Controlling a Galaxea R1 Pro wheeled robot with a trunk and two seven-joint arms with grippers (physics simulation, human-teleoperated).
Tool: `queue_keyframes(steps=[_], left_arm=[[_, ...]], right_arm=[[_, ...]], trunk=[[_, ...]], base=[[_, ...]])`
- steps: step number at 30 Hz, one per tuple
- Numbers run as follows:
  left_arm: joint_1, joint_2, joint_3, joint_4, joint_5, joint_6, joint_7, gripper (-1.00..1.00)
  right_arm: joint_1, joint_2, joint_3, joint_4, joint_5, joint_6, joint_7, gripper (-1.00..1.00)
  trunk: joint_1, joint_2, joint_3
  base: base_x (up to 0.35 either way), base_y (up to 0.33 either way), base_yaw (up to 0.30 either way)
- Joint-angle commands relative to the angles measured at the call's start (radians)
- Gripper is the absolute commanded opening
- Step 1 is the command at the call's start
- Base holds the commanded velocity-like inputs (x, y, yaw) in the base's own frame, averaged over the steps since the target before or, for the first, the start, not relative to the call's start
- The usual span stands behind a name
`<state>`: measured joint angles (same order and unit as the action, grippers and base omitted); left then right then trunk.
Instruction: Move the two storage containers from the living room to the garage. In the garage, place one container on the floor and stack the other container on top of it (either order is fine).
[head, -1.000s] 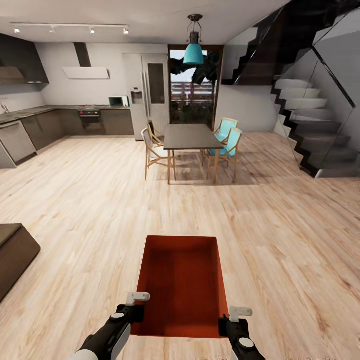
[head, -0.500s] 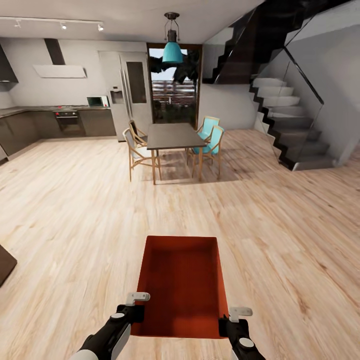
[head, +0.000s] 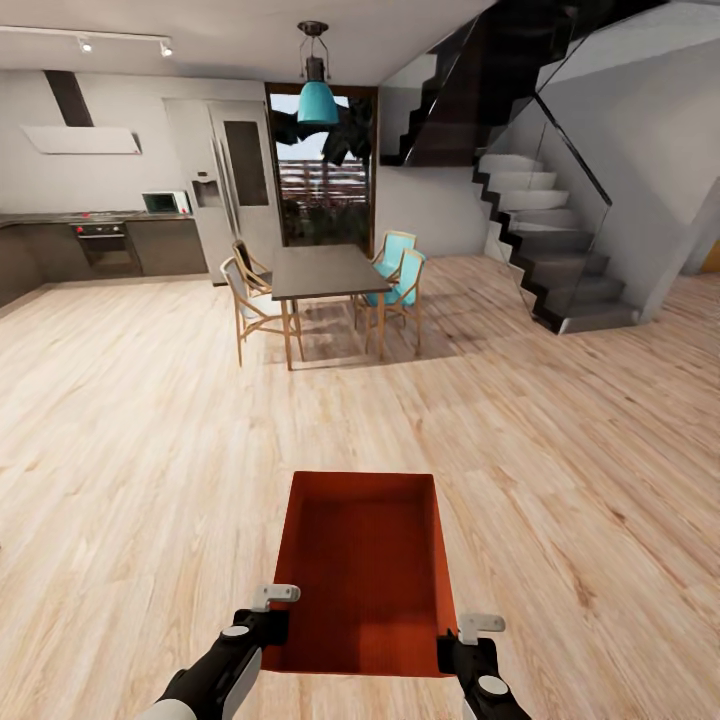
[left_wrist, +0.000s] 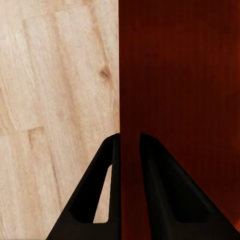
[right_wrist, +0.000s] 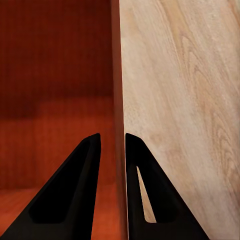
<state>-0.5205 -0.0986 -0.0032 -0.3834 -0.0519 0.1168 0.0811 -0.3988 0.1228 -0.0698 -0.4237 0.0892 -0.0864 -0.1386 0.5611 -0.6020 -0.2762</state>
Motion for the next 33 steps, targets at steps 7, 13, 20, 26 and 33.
queue_keyframes(steps=[7, 13, 20, 26, 33], left_arm=[[-0.001, -0.016, -0.009, -0.005, 0.001, 0.007, -0.001, -1.0], [-0.001, -0.016, -0.009, -0.005, 0.001, 0.007, -0.001, -1.0], [-0.001, -0.016, -0.009, -0.005, 0.001, 0.007, -0.001, -1.0], [-0.001, -0.016, -0.009, -0.005, 0.001, 0.009, -0.001, -1.0], [-0.001, -0.015, -0.009, -0.005, 0.001, 0.008, -0.001, -1.0]], right_arm=[[0.0, 0.001, -0.005, 0.004, 0.003, 0.046, -0.001, -1.0], [0.0, 0.001, -0.005, 0.004, 0.003, 0.046, -0.001, -1.0], [0.0, 0.001, -0.005, 0.003, 0.003, 0.046, -0.001, -1.0], [0.0, 0.0, -0.005, 0.003, 0.003, 0.046, -0.001, -1.0], [0.0, 0.0, -0.005, 0.003, 0.003, 0.046, -0.001, -1.0]], trunk=[[0.0, -0.001, -0.001], [0.0, -0.001, -0.001], [0.0, -0.001, -0.001], [0.0, -0.001, -0.001], [0.0, -0.001, -0.001]], base=[[0.0, 0.0, -0.003], [0.0, 0.0, 0.0], [0.0, 0.0, 0.0], [0.006, 0.0, 0.0], [0.226, 0.0, 0.0]])
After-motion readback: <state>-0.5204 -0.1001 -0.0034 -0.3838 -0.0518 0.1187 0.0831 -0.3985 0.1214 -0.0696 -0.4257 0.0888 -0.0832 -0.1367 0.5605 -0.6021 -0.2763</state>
